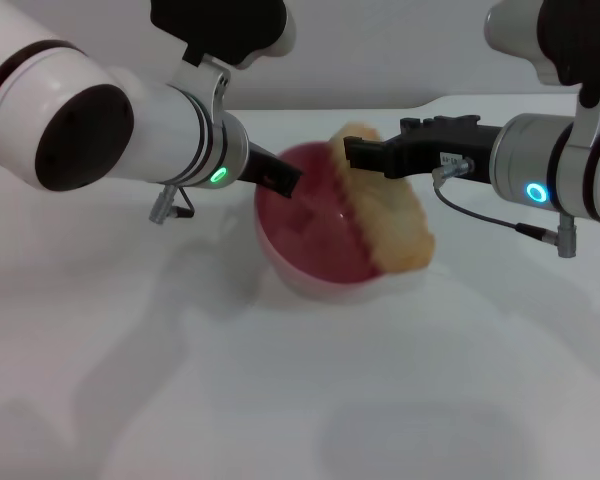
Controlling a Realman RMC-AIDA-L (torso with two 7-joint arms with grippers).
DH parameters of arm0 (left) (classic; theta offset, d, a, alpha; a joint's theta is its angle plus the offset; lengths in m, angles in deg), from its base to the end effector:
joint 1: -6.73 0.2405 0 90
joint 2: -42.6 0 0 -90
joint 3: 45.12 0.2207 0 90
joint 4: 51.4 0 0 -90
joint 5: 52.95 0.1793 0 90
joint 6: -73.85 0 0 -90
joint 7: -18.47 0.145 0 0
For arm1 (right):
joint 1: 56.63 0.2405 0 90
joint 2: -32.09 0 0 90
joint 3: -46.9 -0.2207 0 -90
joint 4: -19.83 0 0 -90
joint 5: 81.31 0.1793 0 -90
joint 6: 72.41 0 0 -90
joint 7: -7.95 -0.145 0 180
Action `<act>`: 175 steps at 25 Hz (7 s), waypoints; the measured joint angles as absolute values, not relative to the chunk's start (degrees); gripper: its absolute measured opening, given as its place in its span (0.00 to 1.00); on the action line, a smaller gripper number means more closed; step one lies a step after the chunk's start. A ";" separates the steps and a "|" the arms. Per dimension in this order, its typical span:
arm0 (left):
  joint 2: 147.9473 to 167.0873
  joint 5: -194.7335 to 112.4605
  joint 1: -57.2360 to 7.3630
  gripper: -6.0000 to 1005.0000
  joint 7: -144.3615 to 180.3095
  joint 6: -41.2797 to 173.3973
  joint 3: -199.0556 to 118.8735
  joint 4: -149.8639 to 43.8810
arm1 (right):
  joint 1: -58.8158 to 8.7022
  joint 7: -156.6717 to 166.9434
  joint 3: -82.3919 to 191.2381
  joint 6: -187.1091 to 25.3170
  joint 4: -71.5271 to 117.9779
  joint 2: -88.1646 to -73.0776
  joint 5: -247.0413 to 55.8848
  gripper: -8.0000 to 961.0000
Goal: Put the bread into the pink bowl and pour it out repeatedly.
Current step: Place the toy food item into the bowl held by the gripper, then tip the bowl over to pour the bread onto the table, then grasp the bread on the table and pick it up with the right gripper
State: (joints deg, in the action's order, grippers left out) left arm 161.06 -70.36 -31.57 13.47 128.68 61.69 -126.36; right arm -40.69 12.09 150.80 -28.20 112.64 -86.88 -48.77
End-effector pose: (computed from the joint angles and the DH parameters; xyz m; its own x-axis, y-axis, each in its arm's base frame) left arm -0.1109 0.3483 -0.0361 0.8027 0.5844 0.1194 0.4962 -0.5432 -0.6772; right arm 0.1159 0.3093 -0.0074 0.6937 -0.5522 -0.4624 -0.7193 -0.4976 -0.4848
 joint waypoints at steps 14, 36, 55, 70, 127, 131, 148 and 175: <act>161.03 -75.09 -30.32 0.05 16.45 128.22 62.75 -125.51 | -53.40 25.01 152.44 -55.96 124.71 -87.43 -59.44 0.78; 161.42 -53.92 -35.38 0.05 23.68 128.09 68.95 -126.80 | -70.23 20.11 158.19 -98.28 106.70 -87.13 -62.60 0.78; 161.66 -49.61 -37.75 0.05 25.64 130.02 78.51 -130.62 | -73.26 18.39 157.63 -109.46 100.06 -87.22 -66.76 0.78; 161.70 -45.17 -39.71 0.05 27.07 131.41 84.68 -130.90 | -76.26 18.00 157.06 -113.48 95.93 -87.32 -66.71 0.78; 161.69 -2.94 -30.19 0.05 11.29 128.70 102.32 -136.19 | -75.27 17.70 159.27 -113.03 96.29 -87.09 -65.93 0.78; 161.69 0.73 -28.53 0.05 9.28 128.40 103.26 -136.30 | -75.27 17.70 159.28 -113.01 96.30 -87.09 -65.93 0.78; 161.69 7.48 -27.68 0.05 14.14 127.92 106.59 -134.99 | -75.46 17.73 158.08 -114.76 96.01 -87.17 -65.18 0.78; 161.16 -42.69 -28.42 0.05 9.96 140.29 77.13 -142.64 | -76.21 12.61 154.16 -77.67 113.51 -86.73 -63.16 0.78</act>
State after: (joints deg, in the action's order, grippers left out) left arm 161.16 -42.69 -28.42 9.96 140.29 77.13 -142.64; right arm -76.21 12.61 154.16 -77.67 113.51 -86.73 -63.16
